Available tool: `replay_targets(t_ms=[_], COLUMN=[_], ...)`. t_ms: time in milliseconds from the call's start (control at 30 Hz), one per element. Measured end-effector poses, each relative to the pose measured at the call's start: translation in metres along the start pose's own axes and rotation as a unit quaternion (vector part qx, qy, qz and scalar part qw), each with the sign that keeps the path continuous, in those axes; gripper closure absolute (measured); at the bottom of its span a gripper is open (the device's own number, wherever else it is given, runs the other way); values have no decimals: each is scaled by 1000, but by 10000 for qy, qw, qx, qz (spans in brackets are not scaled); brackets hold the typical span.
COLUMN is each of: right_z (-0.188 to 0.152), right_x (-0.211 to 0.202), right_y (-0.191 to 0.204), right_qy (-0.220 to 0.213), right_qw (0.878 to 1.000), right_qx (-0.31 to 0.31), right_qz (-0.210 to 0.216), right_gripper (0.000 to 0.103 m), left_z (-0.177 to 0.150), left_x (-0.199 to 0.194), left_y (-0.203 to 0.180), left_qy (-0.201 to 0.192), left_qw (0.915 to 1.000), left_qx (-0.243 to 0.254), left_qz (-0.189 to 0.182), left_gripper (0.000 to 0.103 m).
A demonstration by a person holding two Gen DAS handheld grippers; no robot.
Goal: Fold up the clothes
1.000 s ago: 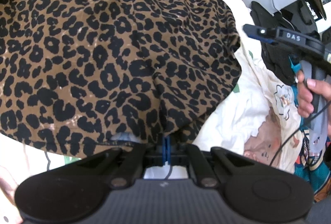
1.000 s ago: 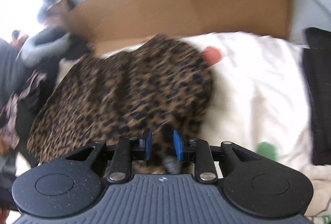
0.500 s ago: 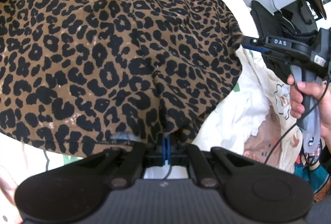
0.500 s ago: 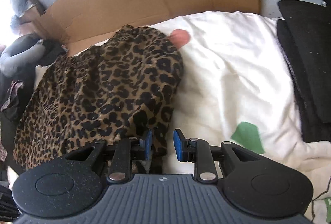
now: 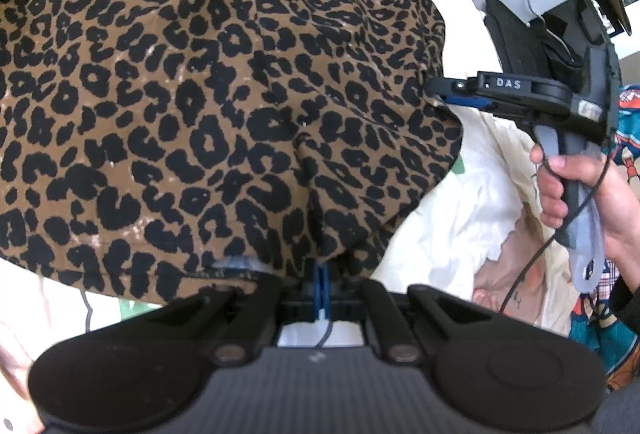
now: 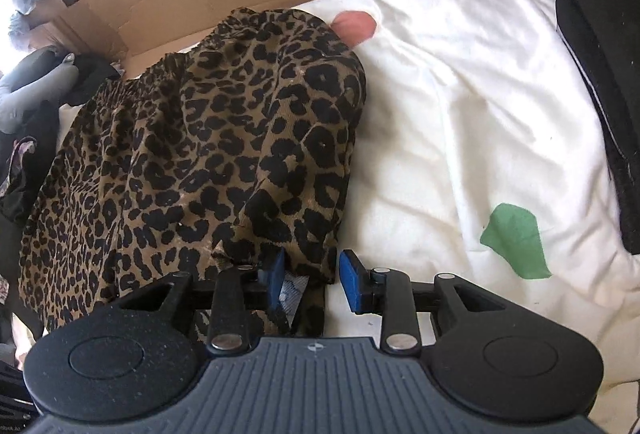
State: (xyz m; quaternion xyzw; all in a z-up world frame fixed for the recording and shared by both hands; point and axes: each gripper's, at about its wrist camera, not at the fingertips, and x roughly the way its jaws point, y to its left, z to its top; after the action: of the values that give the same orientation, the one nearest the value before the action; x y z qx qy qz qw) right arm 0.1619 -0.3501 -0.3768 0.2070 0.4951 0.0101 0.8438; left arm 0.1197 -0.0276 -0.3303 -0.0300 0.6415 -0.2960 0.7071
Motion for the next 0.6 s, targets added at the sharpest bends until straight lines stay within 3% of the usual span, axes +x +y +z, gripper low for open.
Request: replay_targets(t_ms=[100, 167, 233, 500, 600], right_z=[1, 1, 2, 7, 10], right_x=[1, 2, 2, -27, -42], right_y=[-5, -8, -8, -4, -9], right_qy=[10, 4, -6, -146, -277], right_qw=[9998, 9996, 9996, 9999, 9993], right_qx=[156, 252, 266, -53, -80], right_qz=[88, 139, 103, 2, -225], right_gripper=[72, 84, 89, 95, 96], left_z=[0, -1, -1, -1, -2], left_x=[1, 2, 1, 0, 0], left_y=[2, 2, 3, -1, -3], left_qy=[11, 19, 20, -24, -38], left_qw=[10000, 10000, 10000, 10000, 10000], left_qx=[-15, -9, 5, 56, 86], left_qz=[-7, -13, -15, -8, -14], left_gripper=[101, 101, 101, 101, 101])
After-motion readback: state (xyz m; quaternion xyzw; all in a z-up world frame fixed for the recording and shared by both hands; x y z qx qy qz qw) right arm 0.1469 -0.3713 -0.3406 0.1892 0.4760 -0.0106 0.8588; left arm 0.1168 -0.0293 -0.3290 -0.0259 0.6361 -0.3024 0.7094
